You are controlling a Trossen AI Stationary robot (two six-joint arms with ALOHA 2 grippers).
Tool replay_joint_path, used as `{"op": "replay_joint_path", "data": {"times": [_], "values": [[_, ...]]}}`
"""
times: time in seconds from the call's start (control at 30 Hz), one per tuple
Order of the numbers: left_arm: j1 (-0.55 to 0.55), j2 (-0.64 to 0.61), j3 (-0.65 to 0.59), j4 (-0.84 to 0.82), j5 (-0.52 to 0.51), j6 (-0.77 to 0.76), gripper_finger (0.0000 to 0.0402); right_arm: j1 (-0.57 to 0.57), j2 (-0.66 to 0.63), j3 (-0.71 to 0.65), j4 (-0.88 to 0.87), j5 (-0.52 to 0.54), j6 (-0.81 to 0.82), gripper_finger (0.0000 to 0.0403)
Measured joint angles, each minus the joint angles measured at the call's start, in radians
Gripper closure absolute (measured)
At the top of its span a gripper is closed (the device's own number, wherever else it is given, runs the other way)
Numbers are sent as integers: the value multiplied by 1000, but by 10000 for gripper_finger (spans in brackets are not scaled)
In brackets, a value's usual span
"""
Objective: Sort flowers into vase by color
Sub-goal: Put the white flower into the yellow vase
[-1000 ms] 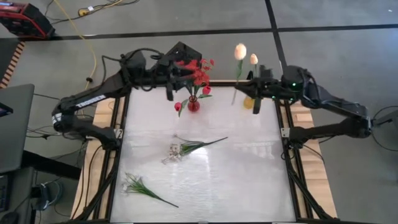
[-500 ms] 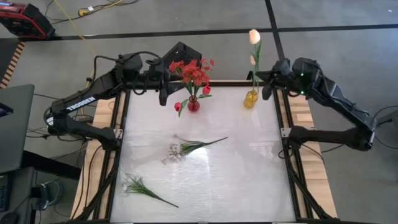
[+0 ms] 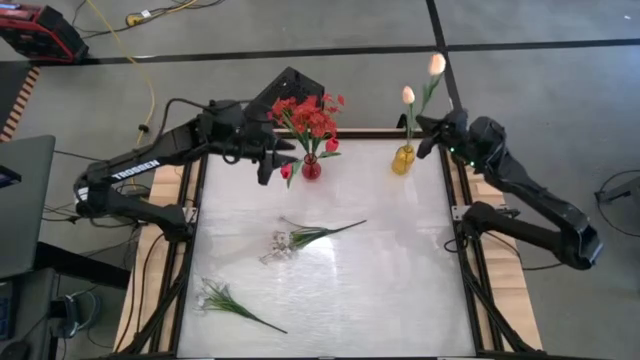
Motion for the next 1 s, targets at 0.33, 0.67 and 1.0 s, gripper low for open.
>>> {"op": "replay_joint_path", "data": {"times": [0.33, 0.67, 1.0], "values": [[-4, -71, -147, 65, 20, -99, 223, -9, -10, -106, 158, 1, 10, 384], [8, -343, -470, 339, -235, -257, 223, -46, -4, -143, 206, 15, 4, 384], [27, -444, -657, 510, -270, -468, 223, -89, 11, -211, 254, 22, 0, 384]]}}
